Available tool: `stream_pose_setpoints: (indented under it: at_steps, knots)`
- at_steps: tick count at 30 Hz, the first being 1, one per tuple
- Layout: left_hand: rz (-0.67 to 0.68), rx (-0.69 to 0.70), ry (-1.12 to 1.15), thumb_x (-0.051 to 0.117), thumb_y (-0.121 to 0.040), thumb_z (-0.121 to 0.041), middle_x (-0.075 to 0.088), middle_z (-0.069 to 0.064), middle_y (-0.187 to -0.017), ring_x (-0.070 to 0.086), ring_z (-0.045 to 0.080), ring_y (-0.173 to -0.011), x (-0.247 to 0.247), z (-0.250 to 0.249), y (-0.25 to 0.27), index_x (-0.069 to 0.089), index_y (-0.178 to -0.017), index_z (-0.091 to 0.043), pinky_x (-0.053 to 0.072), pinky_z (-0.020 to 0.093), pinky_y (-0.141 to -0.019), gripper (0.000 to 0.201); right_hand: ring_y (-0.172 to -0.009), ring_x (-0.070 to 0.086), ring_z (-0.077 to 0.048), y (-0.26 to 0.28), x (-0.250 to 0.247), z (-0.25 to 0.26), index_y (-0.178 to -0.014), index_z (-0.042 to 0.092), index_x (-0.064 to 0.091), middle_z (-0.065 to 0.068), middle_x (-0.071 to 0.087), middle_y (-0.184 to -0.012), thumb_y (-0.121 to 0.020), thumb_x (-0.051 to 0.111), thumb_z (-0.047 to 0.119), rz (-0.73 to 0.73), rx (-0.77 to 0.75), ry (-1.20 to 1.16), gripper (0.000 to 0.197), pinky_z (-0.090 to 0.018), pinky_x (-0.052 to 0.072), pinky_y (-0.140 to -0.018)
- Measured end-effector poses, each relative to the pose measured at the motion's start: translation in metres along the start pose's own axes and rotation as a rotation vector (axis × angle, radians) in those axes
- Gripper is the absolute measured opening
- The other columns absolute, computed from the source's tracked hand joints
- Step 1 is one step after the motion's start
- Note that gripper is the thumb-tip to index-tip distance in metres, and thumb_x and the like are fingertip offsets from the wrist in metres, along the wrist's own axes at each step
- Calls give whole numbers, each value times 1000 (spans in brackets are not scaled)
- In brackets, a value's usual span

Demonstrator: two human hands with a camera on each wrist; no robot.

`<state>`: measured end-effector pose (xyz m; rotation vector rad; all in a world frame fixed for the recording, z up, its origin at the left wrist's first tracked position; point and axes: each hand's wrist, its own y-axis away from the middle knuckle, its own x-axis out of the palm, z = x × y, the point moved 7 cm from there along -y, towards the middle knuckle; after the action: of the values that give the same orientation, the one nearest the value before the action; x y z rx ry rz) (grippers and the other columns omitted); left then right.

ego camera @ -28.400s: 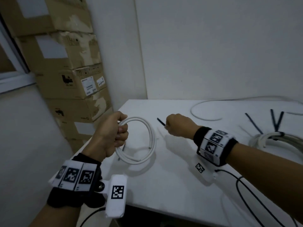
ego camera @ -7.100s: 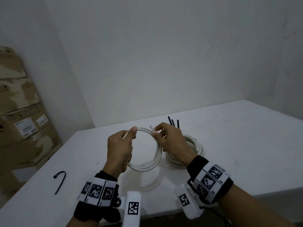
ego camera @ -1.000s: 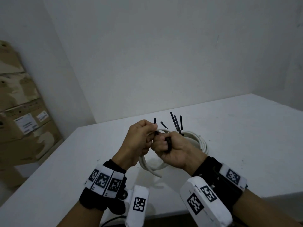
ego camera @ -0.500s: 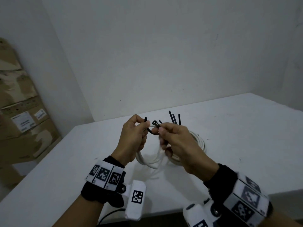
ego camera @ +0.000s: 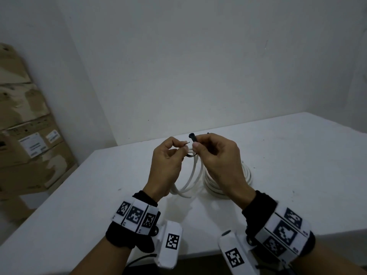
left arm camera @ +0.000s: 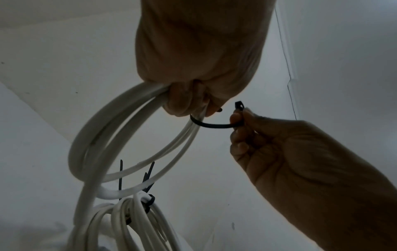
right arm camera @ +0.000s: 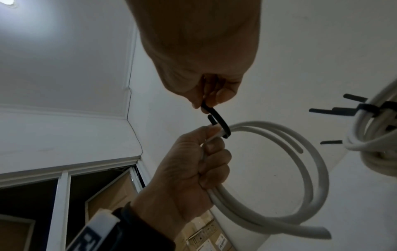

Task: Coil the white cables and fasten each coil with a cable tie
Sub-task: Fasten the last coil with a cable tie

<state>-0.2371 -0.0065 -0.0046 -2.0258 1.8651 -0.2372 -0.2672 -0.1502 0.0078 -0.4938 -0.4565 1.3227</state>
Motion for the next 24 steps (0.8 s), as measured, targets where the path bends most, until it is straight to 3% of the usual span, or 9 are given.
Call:
stream_pose_setpoints:
  at_steps: [3,6,9,14,17,21,24]
  knots:
    - [-28,50,-5,62,-91,-9,61,-1,-57,42,1,-36,-1,-2,2,57,-76,-10,29,12,-41,16,-72,67,-10,1,1,1,-93,9,74,10,70,-75,-84,67,7,-7,-34,-10,12,-16,53,-69]
    - [-59,87,-12,63,-90,-8,56,-10,-51,36,3,-37,-4,-4,1,58,-75,-9,29,12,-41,16,-75,67,-12,4,2,-3,-95,12,75,16,69,-74,-84,67,9,-13,-27,3,14,-17,51,-68]
    - [-76,108,-10,63,-89,-7,57,-6,-53,35,3,-37,-5,-6,1,59,-74,-11,29,13,-41,17,-75,68,-9,7,3,-5,-95,13,75,20,68,-73,-84,67,8,-24,-35,7,15,-14,52,-68]
    - [-85,98,2,62,-90,-7,52,-13,-45,33,3,-37,-7,-5,2,59,-75,-10,28,14,-41,16,-70,66,-5,7,4,-6,-96,13,75,17,70,-74,-85,66,7,-31,-32,-26,15,-11,49,-65]
    - [-78,108,9,62,-90,-6,52,-14,-44,37,2,-36,-7,-8,4,60,-76,-8,29,12,-41,14,-65,65,-11,5,5,-9,-95,14,76,12,71,-72,-85,66,9,-36,-8,-28,15,-18,51,-64]
    - [-65,115,25,60,-90,-3,53,-15,-44,45,-1,-36,-6,-10,5,60,-79,-4,32,8,-41,12,-64,63,-4,5,8,-13,-95,14,76,12,70,-70,-85,67,10,-14,16,-18,14,-18,52,-65]
    - [-72,112,19,61,-89,-2,55,-13,-47,45,0,-37,-8,-8,5,60,-75,-7,32,8,-41,15,-68,66,-19,6,9,-14,-95,15,75,2,71,-69,-84,68,12,-1,17,2,14,-30,55,-67]
